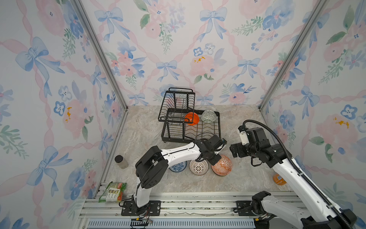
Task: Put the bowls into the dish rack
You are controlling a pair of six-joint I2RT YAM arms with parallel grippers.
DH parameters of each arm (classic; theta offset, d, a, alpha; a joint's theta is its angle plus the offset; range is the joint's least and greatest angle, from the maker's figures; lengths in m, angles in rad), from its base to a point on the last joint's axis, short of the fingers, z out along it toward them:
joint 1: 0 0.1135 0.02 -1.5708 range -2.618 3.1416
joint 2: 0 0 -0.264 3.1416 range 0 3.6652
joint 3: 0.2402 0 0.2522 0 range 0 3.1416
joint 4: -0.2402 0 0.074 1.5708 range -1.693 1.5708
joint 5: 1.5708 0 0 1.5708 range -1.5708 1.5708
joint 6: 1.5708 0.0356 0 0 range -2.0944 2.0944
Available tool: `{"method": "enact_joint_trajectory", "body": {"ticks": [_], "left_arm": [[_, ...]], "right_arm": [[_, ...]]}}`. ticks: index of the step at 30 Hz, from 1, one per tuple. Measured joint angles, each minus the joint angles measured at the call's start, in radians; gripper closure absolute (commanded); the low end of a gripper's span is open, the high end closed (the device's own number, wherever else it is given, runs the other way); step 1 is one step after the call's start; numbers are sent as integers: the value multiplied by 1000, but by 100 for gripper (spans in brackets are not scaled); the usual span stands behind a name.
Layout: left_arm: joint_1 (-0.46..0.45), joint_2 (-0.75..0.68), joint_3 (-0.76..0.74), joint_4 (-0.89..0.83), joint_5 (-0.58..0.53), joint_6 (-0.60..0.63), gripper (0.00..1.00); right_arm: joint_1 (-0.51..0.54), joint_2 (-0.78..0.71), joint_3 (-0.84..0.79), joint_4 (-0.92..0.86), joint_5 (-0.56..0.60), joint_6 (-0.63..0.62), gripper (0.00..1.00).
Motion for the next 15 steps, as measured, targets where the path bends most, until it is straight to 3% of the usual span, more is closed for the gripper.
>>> {"method": "enact_joint_trajectory", "body": {"ticks": [15], "left_arm": [[13,-2,0,-3,26,0,100]], "right_arm": [[0,0,0,0,0,0,3]]}}
